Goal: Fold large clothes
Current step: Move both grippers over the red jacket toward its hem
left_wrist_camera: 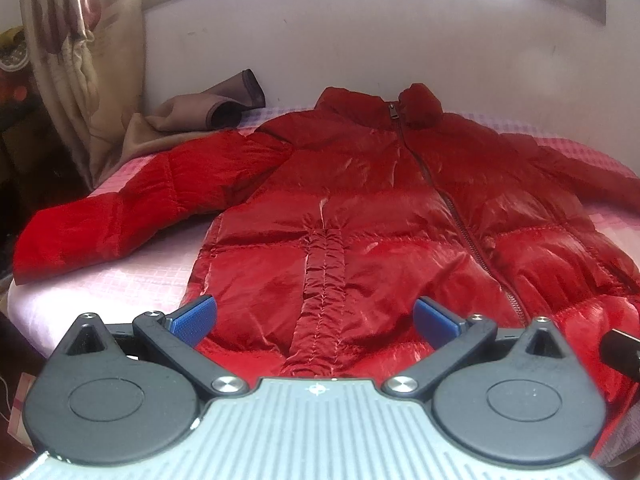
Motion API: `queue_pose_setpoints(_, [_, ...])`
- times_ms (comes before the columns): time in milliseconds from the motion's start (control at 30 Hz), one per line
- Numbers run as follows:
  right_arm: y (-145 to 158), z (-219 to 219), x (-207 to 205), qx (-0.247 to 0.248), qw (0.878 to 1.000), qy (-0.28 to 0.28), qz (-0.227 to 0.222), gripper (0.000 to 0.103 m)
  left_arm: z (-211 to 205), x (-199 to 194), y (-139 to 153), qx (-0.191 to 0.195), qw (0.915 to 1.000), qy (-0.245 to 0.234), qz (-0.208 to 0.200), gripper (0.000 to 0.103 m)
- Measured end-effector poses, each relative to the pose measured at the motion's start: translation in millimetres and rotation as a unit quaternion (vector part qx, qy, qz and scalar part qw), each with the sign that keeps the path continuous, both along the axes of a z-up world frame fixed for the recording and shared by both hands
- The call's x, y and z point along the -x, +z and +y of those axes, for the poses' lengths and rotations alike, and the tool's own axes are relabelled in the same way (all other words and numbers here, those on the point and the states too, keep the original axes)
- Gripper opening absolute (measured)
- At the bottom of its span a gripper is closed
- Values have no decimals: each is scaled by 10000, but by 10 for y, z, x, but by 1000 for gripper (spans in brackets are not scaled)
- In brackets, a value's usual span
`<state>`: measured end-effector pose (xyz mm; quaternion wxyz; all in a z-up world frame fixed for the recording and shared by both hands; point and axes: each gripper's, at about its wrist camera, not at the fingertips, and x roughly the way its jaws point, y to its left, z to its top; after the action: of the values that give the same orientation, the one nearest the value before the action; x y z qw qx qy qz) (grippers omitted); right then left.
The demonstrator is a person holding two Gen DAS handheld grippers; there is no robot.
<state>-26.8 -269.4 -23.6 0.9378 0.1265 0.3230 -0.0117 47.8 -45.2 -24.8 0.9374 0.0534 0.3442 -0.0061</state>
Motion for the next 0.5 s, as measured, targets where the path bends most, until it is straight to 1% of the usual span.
queue_pose_setpoints(500, [-12, -33, -269, 27, 9999, 134, 57, 103, -66, -230, -71, 1, 9999, 30, 135, 103])
